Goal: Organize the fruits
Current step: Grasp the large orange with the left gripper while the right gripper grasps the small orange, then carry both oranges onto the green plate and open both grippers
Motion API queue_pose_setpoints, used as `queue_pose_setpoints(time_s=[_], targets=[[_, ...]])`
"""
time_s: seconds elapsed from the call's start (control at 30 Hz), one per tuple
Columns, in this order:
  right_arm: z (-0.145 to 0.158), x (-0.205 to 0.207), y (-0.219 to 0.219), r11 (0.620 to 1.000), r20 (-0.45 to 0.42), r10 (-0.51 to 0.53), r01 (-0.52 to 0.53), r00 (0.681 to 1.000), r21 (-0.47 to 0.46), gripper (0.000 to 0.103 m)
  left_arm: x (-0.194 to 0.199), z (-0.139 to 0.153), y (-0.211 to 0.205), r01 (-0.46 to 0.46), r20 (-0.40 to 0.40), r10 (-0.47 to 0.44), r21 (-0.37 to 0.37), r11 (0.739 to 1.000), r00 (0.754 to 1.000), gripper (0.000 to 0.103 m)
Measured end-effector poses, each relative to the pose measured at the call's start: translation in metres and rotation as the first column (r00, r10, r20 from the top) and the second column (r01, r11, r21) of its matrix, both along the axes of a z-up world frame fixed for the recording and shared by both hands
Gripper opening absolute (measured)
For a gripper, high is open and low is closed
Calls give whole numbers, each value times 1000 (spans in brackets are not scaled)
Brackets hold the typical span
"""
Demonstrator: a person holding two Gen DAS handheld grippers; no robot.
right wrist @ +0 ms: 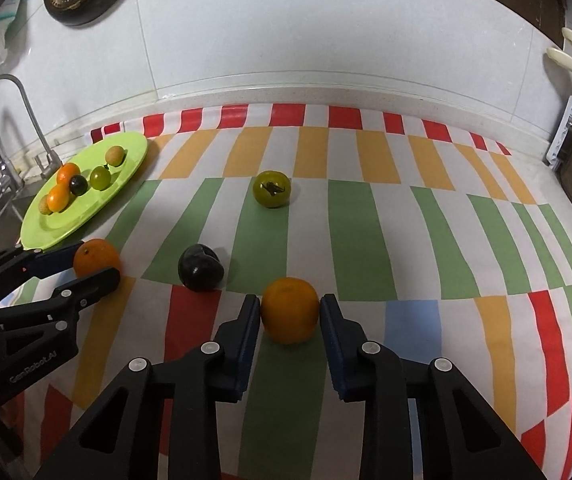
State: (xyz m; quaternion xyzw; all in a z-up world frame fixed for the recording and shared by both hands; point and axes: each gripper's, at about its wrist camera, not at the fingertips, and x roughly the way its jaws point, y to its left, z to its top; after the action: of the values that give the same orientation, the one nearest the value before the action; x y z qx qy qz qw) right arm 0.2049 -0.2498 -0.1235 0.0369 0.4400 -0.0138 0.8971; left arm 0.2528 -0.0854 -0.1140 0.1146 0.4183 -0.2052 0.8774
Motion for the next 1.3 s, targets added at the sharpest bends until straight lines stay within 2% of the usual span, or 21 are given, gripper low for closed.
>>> queue_pose_setpoints(time_s=[0.17, 0.57, 0.97, 1.3], targets=[[6, -4, 4, 1000, 16, 16, -16, 1000, 2, 32, -6, 11, 3, 3, 22, -3, -16, 1000, 1000, 42], [45, -26, 22, 998, 118, 64, -65, 991, 4, 32, -32, 45, 20, -24, 90, 29, -58, 998, 995, 42], [81, -49, 45, 993, 224, 118, -119, 967, -10, 32, -54, 75, 43, -73, 164, 87, -87, 994, 983, 42], [104, -46, 69, 984, 285, 174, -179, 943, -7, 32, -55, 88, 65, -107, 200, 124, -92, 990, 972, 42]])
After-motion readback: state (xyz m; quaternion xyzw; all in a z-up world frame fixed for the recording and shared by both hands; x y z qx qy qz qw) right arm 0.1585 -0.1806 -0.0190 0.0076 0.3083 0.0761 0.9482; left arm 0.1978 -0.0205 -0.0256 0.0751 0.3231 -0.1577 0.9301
